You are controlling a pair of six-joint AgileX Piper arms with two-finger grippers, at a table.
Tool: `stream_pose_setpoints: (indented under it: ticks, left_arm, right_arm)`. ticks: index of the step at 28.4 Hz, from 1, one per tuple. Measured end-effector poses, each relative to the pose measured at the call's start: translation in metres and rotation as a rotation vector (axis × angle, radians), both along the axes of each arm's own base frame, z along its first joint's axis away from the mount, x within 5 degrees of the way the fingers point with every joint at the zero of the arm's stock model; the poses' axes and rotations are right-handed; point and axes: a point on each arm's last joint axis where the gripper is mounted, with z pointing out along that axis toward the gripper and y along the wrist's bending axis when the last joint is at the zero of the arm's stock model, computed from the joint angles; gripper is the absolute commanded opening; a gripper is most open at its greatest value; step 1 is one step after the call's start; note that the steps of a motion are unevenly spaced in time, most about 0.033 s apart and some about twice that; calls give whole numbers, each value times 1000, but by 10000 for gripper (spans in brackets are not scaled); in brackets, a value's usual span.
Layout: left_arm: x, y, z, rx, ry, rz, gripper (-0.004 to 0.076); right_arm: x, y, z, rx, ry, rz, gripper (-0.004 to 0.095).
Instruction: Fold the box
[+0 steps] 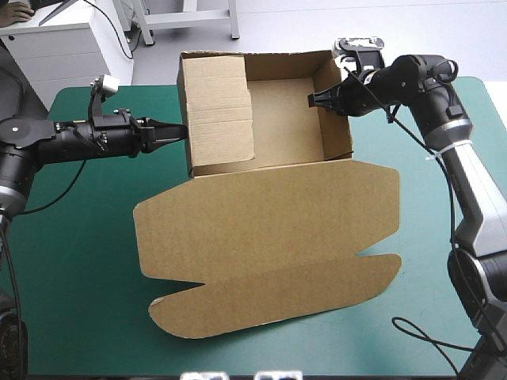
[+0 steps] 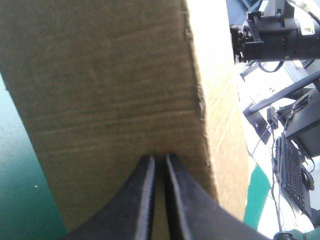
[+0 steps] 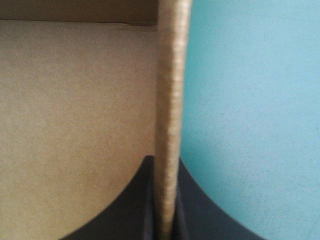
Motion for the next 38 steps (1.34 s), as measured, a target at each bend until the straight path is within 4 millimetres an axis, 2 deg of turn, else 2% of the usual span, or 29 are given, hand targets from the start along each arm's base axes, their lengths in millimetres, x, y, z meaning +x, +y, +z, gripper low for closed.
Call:
stream_pose_setpoints:
  ticks: [4, 6, 8, 14, 25, 32, 35, 38]
  left_arm:
    - [0, 0, -1, 7, 1, 0, 414]
    - [0, 0, -1, 7, 1, 0, 489]
    - [0, 0, -1, 7, 2, -2, 517]
    - [0, 0, -2, 19, 5, -4, 516]
    - [4, 11, -18, 175, 123, 118, 508]
    - [4, 4, -22, 245, 125, 122, 506]
    - [7, -4, -23, 278, 92, 138, 417]
    - [9, -7, -26, 332, 92, 180, 363]
  right_arm:
    - [2, 7, -6, -29, 6, 0, -7]
    - [4, 9, -9, -37, 12, 1, -7]
    - [5, 13, -13, -40, 21, 5, -7]
    - [8, 26, -20, -52, 15, 24, 2]
    - [3, 46, -20, -56, -6, 49, 3]
    - [1, 52, -20, -56, -15, 58, 3]
    - [0, 56, -19, -85, -44, 58, 3]
    - [0, 58, -19, -98, -57, 58, 3]
